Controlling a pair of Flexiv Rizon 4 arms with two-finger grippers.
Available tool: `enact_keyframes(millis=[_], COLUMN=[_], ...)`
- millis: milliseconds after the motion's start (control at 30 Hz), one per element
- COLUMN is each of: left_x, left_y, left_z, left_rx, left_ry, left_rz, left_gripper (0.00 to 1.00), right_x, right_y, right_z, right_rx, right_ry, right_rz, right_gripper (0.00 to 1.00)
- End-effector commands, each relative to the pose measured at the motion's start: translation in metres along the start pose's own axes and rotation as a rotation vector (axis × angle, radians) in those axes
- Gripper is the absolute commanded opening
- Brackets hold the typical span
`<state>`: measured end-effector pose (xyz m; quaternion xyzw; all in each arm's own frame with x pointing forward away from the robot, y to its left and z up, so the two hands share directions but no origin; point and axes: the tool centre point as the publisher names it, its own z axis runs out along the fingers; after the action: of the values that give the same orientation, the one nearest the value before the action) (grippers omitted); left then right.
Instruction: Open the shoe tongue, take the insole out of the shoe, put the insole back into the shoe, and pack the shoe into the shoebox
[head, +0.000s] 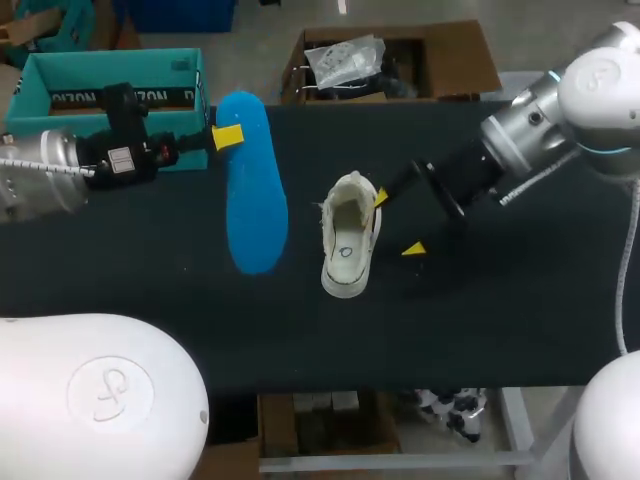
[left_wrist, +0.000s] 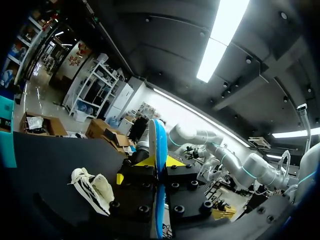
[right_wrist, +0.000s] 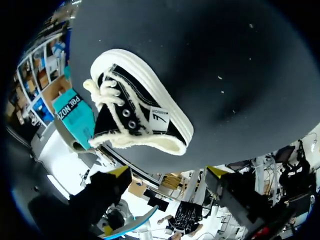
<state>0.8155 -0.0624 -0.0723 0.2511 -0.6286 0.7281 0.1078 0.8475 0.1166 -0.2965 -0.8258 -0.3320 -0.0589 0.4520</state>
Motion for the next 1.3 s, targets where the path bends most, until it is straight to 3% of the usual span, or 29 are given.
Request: enact_keyframes(millis=[33, 333, 467, 600, 667, 800, 1100, 1300], left_x=[0.001, 0.001, 0.001, 0.001, -0.001, -0.006, -0.007, -0.013], left_y=[0.000, 0.000, 0.000, 0.002, 0.006, 0.018, 0.042, 0.056], left_z=[0.001, 0.001, 0.001, 0.003, 0.006, 0.016, 0.043, 0.059], left_rx=[0.002, 0.002, 0.002, 0.005, 0.024, 0.048, 0.070, 0.091], left_ry=[-0.005, -0.005, -0.005, 0.014, 0.019, 0.053, 0.154, 0.214], left_rz=[0.000, 0.000, 0.000, 0.001, 0.041, 0.130, 0.383, 0.433], left_gripper=[0.00, 0.00, 0.00, 0.00, 0.00, 0.00, 0.00, 0.00], right_x=[-0.009, -0.009, 0.009, 0.013, 0.014, 0.012, 0.006, 0.010], right_y=[0.002, 0.002, 0.004, -0.004, -0.010, -0.023, -0.035, -0.042], right_z=[-0.005, -0.005, -0.004, 0.000, 0.003, 0.004, 0.014, 0.026], right_rx=[0.113, 0.113, 0.138, 0.189, 0.202, 0.297, 0.344, 0.359], right_ry=[0.088, 0.088, 0.072, 0.087, 0.103, 0.134, 0.156, 0.162], right_rz=[0.248, 0.248, 0.368, 0.423, 0.479, 0.459, 0.585, 0.592], right_gripper=[1.00, 1.00, 1.00, 1.00, 1.00, 1.00, 1.00, 1.00])
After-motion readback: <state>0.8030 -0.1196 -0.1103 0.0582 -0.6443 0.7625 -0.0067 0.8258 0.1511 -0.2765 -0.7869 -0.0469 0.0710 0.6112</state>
